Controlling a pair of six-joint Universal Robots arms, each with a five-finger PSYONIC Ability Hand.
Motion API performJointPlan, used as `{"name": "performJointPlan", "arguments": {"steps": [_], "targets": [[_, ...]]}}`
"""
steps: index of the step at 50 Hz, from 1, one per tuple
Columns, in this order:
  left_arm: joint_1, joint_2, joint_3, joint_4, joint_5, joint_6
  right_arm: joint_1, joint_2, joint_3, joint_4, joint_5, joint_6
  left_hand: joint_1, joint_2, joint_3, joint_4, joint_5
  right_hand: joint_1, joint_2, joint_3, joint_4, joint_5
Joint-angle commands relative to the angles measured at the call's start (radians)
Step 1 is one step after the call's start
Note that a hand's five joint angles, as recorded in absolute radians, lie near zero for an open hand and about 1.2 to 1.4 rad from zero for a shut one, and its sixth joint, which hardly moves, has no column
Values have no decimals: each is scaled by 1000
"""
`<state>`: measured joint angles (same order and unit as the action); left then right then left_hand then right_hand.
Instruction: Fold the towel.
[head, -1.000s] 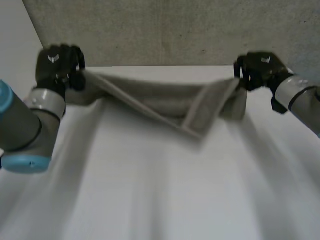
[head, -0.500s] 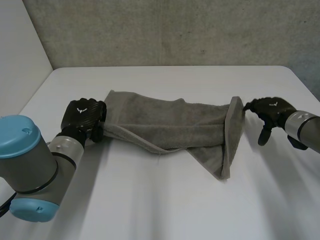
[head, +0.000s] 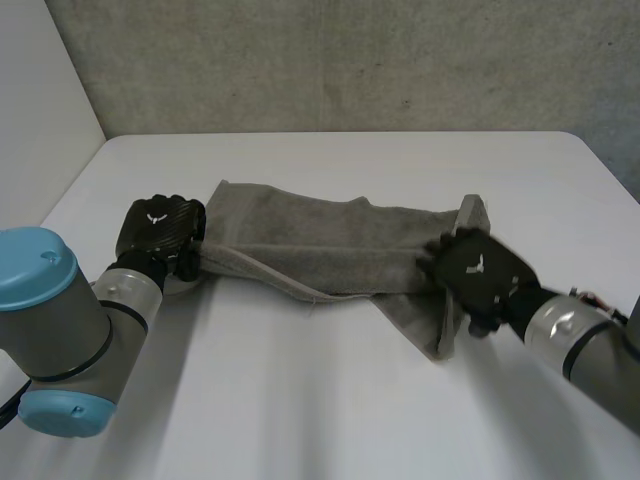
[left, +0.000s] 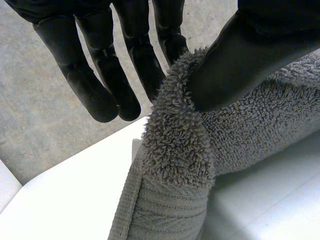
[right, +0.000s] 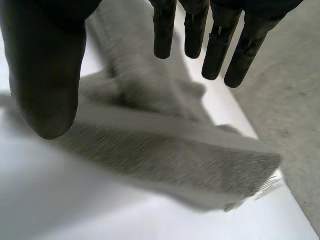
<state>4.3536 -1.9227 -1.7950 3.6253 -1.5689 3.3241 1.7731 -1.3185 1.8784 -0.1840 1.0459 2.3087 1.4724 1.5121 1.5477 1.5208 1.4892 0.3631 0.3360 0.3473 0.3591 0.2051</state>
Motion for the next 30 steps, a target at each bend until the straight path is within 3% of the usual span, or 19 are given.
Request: {"name": "performJointPlan", "arguments": {"steps": [1, 14, 16, 23, 25, 27, 30], "targets": [[0, -4, 2, 3, 0, 0, 3, 19, 91, -70, -1, -135, -76, -116, -151, -125, -267, 77, 104, 93, 81, 60], [1, -10, 3, 3, 0, 0, 57, 143, 53, -167, 25, -150, -76, -116, -151, -125, -267, 344, 371, 360, 348, 328], [1, -12, 3, 3, 0, 0, 77, 169, 39, -169, 40, -152, -76, -116, -151, -125, -267, 601, 628, 617, 605, 585], [1, -13, 3, 4, 0, 0, 109, 179, 19, -167, 74, -153, -76, -116, -151, -125, -267, 646, 674, 662, 650, 630], [1, -15, 5, 4, 0, 2, 114, 179, 16, -167, 75, -153, -76, -116, -151, -125, -267, 746, 774, 762, 750, 730], [1, -18, 8, 4, 0, 2, 108, 168, -1, -155, 75, -152, -76, -116, -151, -125, -267, 1032, 1059, 1048, 1036, 1016], [1, -18, 9, 3, 0, 2, 101, 159, -12, -152, 77, -135, -76, -116, -151, -125, -267, 1033, 1060, 1049, 1037, 1017]]}}
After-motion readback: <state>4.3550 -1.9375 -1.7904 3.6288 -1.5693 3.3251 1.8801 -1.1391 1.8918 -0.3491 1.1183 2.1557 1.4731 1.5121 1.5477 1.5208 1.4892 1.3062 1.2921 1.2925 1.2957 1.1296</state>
